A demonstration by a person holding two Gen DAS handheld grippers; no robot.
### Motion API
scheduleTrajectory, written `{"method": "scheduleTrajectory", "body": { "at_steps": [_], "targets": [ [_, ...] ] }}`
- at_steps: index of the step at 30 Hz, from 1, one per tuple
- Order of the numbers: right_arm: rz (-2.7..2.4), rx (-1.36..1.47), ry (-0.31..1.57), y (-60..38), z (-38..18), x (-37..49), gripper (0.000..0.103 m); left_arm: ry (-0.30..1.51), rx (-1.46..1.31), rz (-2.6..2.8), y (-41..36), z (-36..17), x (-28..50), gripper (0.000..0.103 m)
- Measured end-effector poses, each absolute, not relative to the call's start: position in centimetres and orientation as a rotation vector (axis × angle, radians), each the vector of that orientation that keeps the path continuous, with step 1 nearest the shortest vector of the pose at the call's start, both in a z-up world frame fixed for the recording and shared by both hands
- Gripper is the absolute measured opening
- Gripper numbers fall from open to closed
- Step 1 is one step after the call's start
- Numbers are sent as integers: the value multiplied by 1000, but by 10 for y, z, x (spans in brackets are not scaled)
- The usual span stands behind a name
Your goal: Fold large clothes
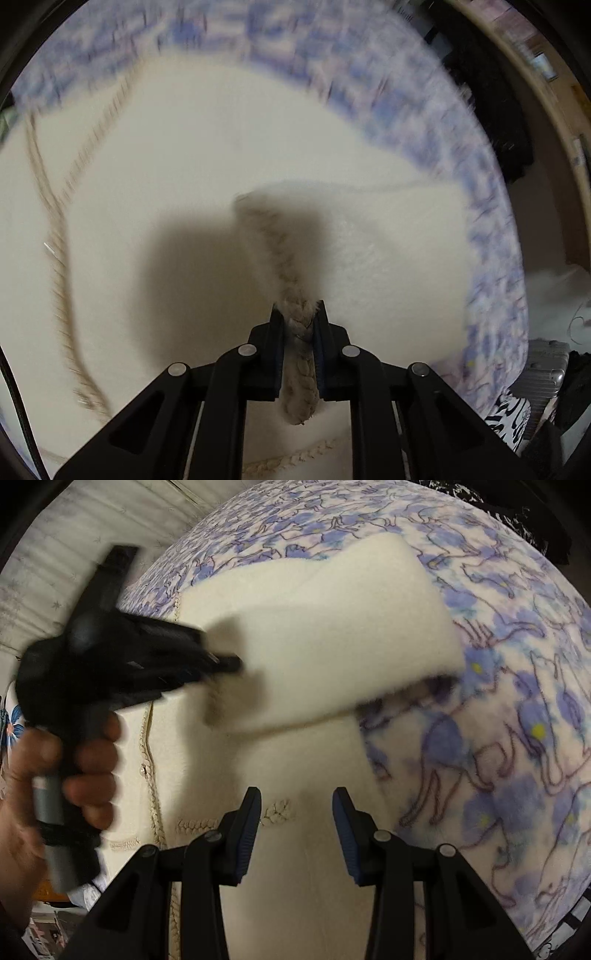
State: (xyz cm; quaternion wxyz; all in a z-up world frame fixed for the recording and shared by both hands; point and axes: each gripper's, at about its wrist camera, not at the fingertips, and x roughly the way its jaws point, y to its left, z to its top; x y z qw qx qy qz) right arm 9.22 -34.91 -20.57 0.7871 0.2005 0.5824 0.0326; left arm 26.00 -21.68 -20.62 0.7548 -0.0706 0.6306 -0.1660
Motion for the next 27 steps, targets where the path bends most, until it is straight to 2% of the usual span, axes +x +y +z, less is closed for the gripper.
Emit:
{"method": "scheduleTrajectory", "body": {
  "at_steps": [4, 7, 11, 15, 18, 20, 22, 23, 24, 27],
  "targets": [
    [73, 421, 1243, -350, -198, 98, 40, 1186, -110, -323, -185, -140, 267, 11],
    [82, 409, 1232, -346, -195, 103, 40, 1114, -78, -235, -147, -120, 273, 11],
    [95, 391, 1240, -338, -198, 112, 40, 1104, -7, -44, -92, -140, 280, 11],
    [108, 352, 1247, -330, -201, 124, 40, 1197, 33, 70, -52, -196, 289, 14],
    [111, 338, 1245, -332, -202, 134, 47, 1252, 13, 103, -36, -225, 294, 22],
    [117, 349, 1237, -337, -201, 143, 49, 1286, -52, 106, -24, -236, 298, 33],
    [120, 355, 1232, -342, -200, 151, 50, 1312, -170, 71, -10, -241, 304, 55],
    [119, 354, 1228, -344, -199, 157, 50, 1312, -210, 69, -7, -242, 306, 59],
    [117, 351, 1227, -346, -199, 163, 50, 1302, -243, 73, -3, -243, 307, 63],
    [117, 347, 1221, -352, -198, 183, 50, 1301, -286, 80, 6, -249, 314, 65]
  ]
}}
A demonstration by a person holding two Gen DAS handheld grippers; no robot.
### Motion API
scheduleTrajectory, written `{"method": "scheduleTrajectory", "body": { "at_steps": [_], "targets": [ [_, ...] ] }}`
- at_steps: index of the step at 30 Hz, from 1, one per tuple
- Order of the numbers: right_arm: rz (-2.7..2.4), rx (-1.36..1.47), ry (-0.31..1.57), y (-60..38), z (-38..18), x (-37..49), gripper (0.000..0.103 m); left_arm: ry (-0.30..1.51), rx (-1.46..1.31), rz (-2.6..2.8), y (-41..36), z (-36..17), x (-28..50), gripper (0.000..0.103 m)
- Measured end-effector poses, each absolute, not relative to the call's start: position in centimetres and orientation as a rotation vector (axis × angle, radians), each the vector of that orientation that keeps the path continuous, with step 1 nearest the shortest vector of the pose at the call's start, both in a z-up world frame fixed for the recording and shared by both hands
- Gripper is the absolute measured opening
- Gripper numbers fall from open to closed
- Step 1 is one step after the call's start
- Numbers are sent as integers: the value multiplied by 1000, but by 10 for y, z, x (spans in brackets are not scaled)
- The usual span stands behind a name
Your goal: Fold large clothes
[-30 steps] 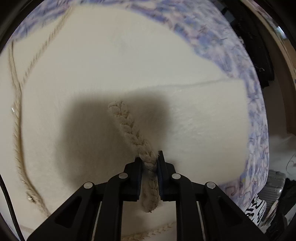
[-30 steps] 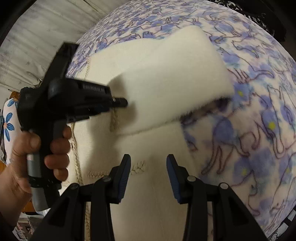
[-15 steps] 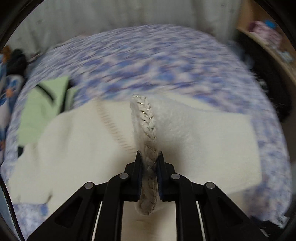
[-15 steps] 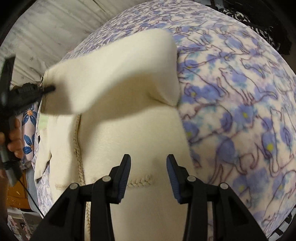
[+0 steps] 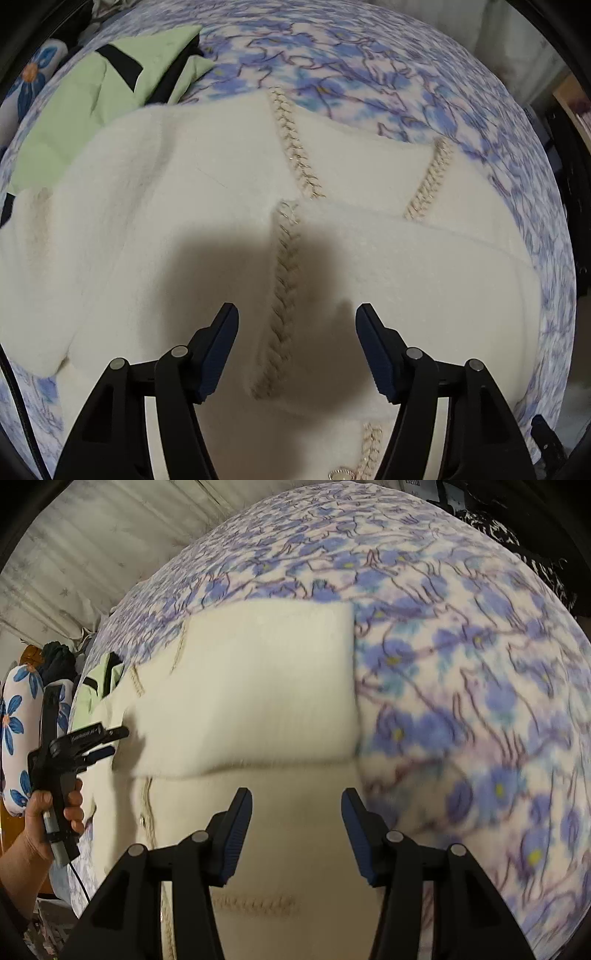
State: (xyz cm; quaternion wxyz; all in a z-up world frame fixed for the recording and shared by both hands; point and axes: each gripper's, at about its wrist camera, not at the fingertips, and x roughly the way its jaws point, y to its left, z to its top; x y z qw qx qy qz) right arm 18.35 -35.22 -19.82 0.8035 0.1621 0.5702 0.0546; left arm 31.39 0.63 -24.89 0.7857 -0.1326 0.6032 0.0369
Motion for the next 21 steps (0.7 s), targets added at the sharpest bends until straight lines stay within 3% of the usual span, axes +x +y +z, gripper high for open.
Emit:
{"method": "scheduleTrajectory", "body": {
  "at_steps": [8, 12, 14, 15, 16, 17, 19, 21],
  "targets": [
    [82, 323, 1213, -375, -215, 258, 50, 1351, -317, -1, 11, -274, 343, 64],
    [50, 341, 1243, -392, -239, 302, 51, 1357, -291, -22, -3, -278, 361, 55],
    [54, 389, 1269, -396, -253, 319, 51, 1355, -279, -8, -7, -278, 368, 35],
    [64, 413, 1285, -397, -262, 327, 51, 1354, -255, 4, -9, -277, 372, 17],
    [70, 416, 1299, -395, -267, 332, 50, 1353, -247, -6, -10, -275, 373, 14],
    [84, 403, 1307, -391, -270, 335, 45, 1343, -235, -6, -11, -271, 372, 14],
    [106, 325, 1272, -381, -261, 338, 16, 1305, -189, -9, -16, -260, 372, 13],
    [99, 312, 1220, -380, -249, 336, 14, 1266, -170, -11, -18, -251, 372, 13]
  ]
}}
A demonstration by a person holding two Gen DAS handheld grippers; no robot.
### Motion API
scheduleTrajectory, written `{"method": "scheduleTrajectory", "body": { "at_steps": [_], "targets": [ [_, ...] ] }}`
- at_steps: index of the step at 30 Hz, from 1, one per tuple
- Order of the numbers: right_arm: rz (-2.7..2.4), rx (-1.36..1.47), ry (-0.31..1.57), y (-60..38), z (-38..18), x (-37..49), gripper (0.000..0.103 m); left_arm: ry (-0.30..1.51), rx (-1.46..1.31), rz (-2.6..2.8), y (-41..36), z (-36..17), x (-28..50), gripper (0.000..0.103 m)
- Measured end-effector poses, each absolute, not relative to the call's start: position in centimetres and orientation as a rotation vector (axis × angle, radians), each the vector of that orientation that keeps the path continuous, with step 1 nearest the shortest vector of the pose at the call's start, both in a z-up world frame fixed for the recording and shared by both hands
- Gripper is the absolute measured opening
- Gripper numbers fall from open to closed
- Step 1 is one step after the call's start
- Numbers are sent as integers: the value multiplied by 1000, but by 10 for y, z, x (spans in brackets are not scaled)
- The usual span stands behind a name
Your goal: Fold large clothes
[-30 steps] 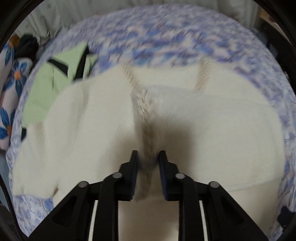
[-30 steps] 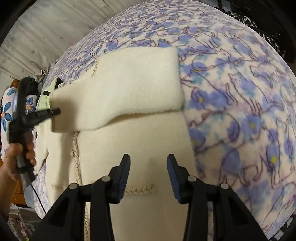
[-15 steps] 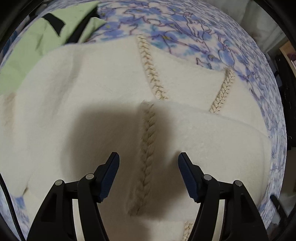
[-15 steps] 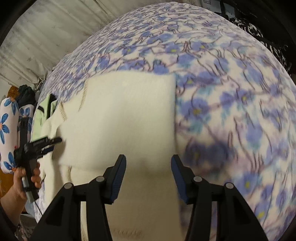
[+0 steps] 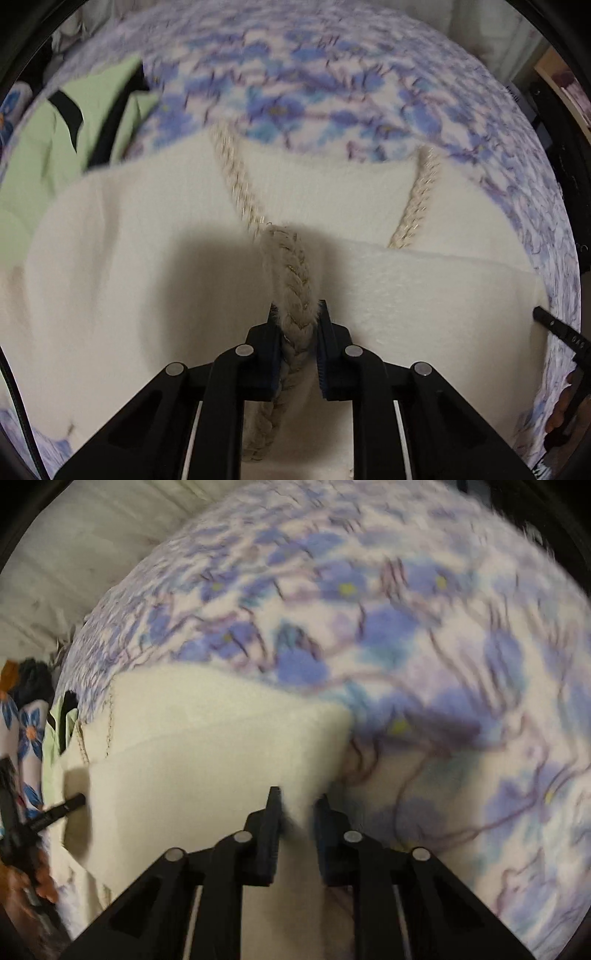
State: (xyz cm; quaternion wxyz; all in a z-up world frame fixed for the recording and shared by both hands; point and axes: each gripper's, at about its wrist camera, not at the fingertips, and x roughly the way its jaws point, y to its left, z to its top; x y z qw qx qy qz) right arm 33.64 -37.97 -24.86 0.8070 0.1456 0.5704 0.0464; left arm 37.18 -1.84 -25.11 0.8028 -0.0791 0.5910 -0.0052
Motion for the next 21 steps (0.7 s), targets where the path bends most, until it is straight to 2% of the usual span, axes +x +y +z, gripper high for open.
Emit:
{"method": "scheduleTrajectory", "body": {
  "at_steps": [3, 4, 6, 8, 15, 21],
  "targets": [
    [52, 290, 1221, -380, -259, 332, 15, 1286, -143, 19, -20, -264, 375, 18],
    [30, 278, 1245, -380, -267, 332, 19, 1308, -131, 34, -18, -271, 374, 26],
    [11, 307, 1250, -383, -267, 333, 26, 1310, -124, 69, -17, -275, 376, 33],
    [-23, 317, 1263, -386, -258, 334, 32, 1305, -128, 69, -17, -268, 377, 33],
    [18, 274, 1148, -366, -205, 294, 33, 1181, -47, 111, -27, -215, 350, 34],
    [127, 284, 1163, -313, -202, 258, 33, 1165, -77, 74, -48, -203, 303, 33]
  ]
}}
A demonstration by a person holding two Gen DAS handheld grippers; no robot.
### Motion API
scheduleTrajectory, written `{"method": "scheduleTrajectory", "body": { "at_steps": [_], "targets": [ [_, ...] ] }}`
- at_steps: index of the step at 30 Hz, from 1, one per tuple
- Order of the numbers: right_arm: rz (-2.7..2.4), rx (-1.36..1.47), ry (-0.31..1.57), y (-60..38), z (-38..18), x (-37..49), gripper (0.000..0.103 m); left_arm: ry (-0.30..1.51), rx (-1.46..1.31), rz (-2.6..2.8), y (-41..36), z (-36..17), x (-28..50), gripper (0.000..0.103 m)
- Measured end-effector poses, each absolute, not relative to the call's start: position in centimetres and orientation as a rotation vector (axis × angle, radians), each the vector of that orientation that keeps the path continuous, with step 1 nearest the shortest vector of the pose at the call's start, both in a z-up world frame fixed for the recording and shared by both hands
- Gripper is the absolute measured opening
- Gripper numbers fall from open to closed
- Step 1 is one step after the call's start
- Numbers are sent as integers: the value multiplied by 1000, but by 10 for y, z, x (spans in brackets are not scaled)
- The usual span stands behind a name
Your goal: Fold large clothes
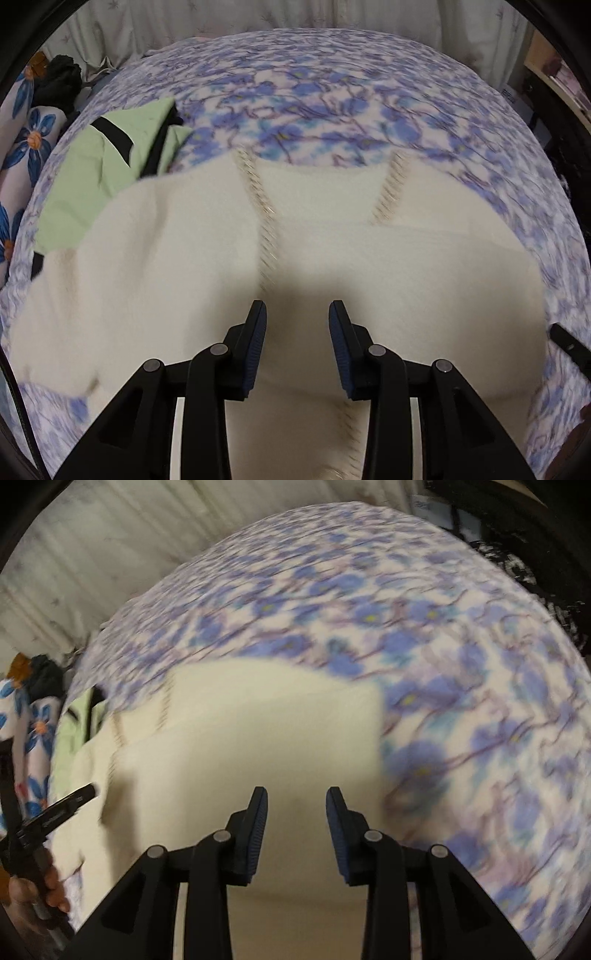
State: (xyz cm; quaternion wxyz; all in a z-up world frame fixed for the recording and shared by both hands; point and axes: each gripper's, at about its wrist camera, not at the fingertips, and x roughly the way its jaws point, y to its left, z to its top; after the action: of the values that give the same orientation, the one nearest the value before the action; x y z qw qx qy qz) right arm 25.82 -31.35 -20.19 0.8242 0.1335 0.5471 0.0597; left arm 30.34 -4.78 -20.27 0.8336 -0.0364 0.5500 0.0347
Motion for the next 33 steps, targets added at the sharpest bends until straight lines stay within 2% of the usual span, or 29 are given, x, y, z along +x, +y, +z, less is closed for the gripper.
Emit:
{"method": "scheduleTrajectory", "body": {
  "at_steps": [7, 12, 16, 17, 20, 24, 25, 33],
  "targets": [
    [267, 245, 1196, -254, -221, 245, 33, 1264, -61, 42, -88, -248, 282, 33],
    [144, 160, 1264, -269, -248, 240, 30, 1276, -18, 52, -91, -258, 280, 34],
    [68, 148, 1263, -310, -249, 227, 12, 1293, -47, 35, -83, -256, 278, 35],
    [62, 157, 1266, -318, -247, 225, 11, 1297, -54, 31, -80, -255, 279, 35],
    [42, 140, 1266, -324, -243, 221, 11, 1309, -63, 37, -75, -256, 280, 47],
    [11, 157, 1262, -327, -243, 219, 11, 1334, -92, 74, -68, -262, 281, 81],
    [-2, 179, 1262, -328, -244, 220, 11, 1342, -107, 90, -64, -264, 281, 83],
    [-40, 259, 1272, -329, -243, 221, 14, 1341, -159, 101, -53, -262, 275, 83]
  ]
}}
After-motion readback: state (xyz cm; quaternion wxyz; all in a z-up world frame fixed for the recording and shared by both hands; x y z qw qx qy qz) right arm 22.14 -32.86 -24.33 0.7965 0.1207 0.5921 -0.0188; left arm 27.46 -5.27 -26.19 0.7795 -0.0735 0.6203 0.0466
